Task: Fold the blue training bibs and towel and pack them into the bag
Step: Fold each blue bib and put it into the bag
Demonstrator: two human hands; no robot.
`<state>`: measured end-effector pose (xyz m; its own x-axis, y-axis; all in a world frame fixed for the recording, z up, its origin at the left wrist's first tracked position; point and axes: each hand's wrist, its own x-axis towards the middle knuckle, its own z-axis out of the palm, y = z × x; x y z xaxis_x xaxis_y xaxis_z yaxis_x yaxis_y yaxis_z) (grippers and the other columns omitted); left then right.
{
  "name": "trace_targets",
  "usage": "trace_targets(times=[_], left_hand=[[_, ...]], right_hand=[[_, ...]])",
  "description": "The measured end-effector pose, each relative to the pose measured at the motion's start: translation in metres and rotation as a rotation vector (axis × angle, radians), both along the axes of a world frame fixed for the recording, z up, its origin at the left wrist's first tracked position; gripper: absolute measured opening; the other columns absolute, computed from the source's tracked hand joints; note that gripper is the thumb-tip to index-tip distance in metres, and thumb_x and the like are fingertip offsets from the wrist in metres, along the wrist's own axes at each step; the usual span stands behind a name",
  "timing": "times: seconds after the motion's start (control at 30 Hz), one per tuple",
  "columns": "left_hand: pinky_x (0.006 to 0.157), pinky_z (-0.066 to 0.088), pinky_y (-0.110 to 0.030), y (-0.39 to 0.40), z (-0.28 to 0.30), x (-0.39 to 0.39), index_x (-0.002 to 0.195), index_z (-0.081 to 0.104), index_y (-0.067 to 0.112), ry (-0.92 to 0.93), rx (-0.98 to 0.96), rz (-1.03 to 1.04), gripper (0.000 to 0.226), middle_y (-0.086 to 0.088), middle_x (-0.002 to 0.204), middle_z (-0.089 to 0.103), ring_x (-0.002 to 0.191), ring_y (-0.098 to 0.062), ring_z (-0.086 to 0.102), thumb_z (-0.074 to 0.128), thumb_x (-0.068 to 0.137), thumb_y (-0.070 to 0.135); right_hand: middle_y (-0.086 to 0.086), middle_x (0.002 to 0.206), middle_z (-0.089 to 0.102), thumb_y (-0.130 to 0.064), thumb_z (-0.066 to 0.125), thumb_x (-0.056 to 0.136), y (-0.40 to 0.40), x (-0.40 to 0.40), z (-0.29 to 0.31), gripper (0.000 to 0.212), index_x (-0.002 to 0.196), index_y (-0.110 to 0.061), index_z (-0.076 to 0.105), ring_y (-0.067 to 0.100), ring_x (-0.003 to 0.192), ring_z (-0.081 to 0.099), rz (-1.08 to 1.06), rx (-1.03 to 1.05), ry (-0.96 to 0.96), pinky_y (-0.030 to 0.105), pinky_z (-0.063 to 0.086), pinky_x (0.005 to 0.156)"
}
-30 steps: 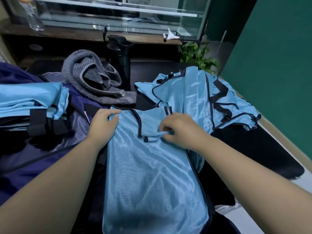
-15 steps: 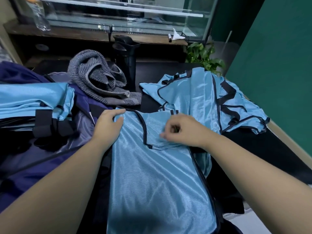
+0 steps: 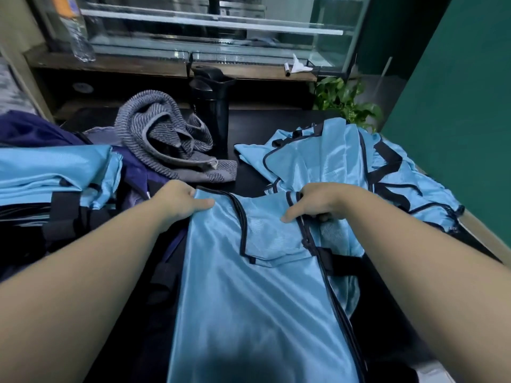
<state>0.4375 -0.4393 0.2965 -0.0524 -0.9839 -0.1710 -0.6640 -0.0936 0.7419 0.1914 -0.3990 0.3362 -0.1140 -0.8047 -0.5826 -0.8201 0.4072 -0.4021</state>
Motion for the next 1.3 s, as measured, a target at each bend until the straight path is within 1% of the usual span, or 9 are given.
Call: trace_targets(times=[0.17, 0.3, 0.5, 0.63, 0.77, 0.9, 1.1, 1.2, 1.3], left_hand=[[0.040, 0.024, -0.021, -0.015, 0.019, -0.006, 0.060, 0.047, 0.007, -0.107, 0.157, -0.030, 0.039, -0.007, 0.046, 0.041, 0.036, -0.019, 0.035, 0.068, 0.088, 0.025], [0.030, 0.034, -0.014, -0.012, 0.024, -0.015, 0.139, 0.038, 0.002, 0.267, 0.168, 0.072, 0.044, -0.009, 0.063, 0.060, 0.043, -0.016, 0.065, 0.050, 0.099, 0.016], [0.086, 0.053, -0.048, 0.026, 0.035, 0.003, 0.084, 0.055, 0.028, 0.402, -0.307, -0.033, 0.027, -0.009, 0.094, 0.064, 0.080, -0.024, 0.068, 0.048, 0.096, 0.006], [0.093, 0.045, -0.041, 0.080, 0.033, 0.033, 0.089, 0.053, 0.041, 0.233, -0.470, -0.247, 0.027, 0.008, 0.102, 0.065, 0.101, -0.023, 0.061, 0.057, 0.087, 0.014], [0.093, 0.037, -0.017, 0.129, 0.024, 0.056, 0.087, 0.039, 0.041, -0.005, -0.480, -0.523, 0.025, 0.020, 0.118, 0.053, 0.108, -0.003, 0.054, 0.054, 0.077, 0.024], [0.092, 0.038, -0.026, 0.152, 0.003, 0.067, 0.084, 0.031, 0.048, -0.321, -0.477, -0.716, 0.051, 0.014, 0.112, 0.052, 0.112, -0.016, 0.056, 0.058, 0.078, 0.004], [0.089, 0.039, -0.033, 0.166, 0.005, 0.041, 0.071, 0.061, 0.030, -0.660, -0.733, -0.727, 0.027, 0.002, 0.096, 0.068, 0.111, -0.026, 0.052, 0.064, 0.053, 0.011], [0.107, 0.028, -0.030, 0.189, 0.000, 0.003, 0.117, 0.059, 0.023, -0.487, -0.668, -0.724, 0.034, 0.005, 0.129, 0.057, 0.133, -0.016, 0.039, 0.041, 0.088, 0.023], [0.115, -0.010, -0.024, 0.212, -0.013, -0.035, 0.152, 0.007, 0.025, -0.456, -0.384, -0.776, 0.067, 0.021, 0.150, -0.004, 0.140, 0.003, -0.010, 0.036, 0.098, 0.050]], right_hand=[[0.006, 0.050, 0.044, -0.027, 0.074, 0.082, 0.002, -0.011, 0.001, 0.035, 0.074, -0.010, 0.045, 0.017, 0.043, 0.035, -0.139, -0.084, -0.109, 0.023, 0.029, 0.041], [0.009, 0.066, 0.058, -0.019, 0.072, 0.086, 0.007, -0.013, 0.007, 0.027, 0.088, -0.008, 0.048, 0.014, 0.042, 0.059, -0.239, -0.348, -0.281, 0.024, 0.051, 0.044], [0.009, 0.090, 0.067, -0.020, 0.067, 0.089, 0.040, -0.016, 0.012, 0.013, 0.093, -0.010, 0.060, 0.024, 0.079, 0.065, -0.111, -0.845, -0.113, 0.031, 0.049, 0.068], [0.001, 0.092, 0.057, 0.002, 0.066, 0.081, 0.092, -0.018, 0.009, 0.025, 0.101, -0.014, 0.063, 0.009, 0.072, 0.048, 0.052, -0.999, -0.091, 0.004, 0.036, 0.067], [0.001, 0.100, 0.060, 0.002, 0.063, 0.070, 0.140, -0.026, -0.006, 0.033, 0.099, -0.014, 0.064, 0.010, 0.089, 0.054, 0.366, -1.018, -0.063, 0.014, 0.041, 0.080], [-0.004, 0.107, 0.059, -0.010, 0.061, 0.070, 0.175, -0.027, -0.021, 0.032, 0.100, -0.023, 0.063, 0.009, 0.100, 0.056, 0.533, -0.925, -0.019, 0.021, 0.042, 0.086], [-0.017, 0.116, 0.049, -0.010, 0.062, 0.085, 0.197, -0.033, -0.030, 0.037, 0.119, -0.023, 0.056, -0.004, 0.105, 0.046, 0.482, -0.821, 0.040, 0.007, 0.034, 0.090], [-0.015, 0.103, 0.052, -0.020, 0.062, 0.084, 0.210, -0.034, -0.033, 0.026, 0.106, -0.028, 0.050, -0.001, 0.095, 0.049, 0.280, -0.783, -0.051, 0.014, 0.036, 0.084], [-0.017, 0.101, 0.051, -0.053, 0.061, 0.072, 0.226, -0.034, -0.040, 0.041, 0.104, -0.029, 0.047, 0.001, 0.097, 0.048, 0.258, -0.657, -0.026, 0.023, 0.040, 0.087]])
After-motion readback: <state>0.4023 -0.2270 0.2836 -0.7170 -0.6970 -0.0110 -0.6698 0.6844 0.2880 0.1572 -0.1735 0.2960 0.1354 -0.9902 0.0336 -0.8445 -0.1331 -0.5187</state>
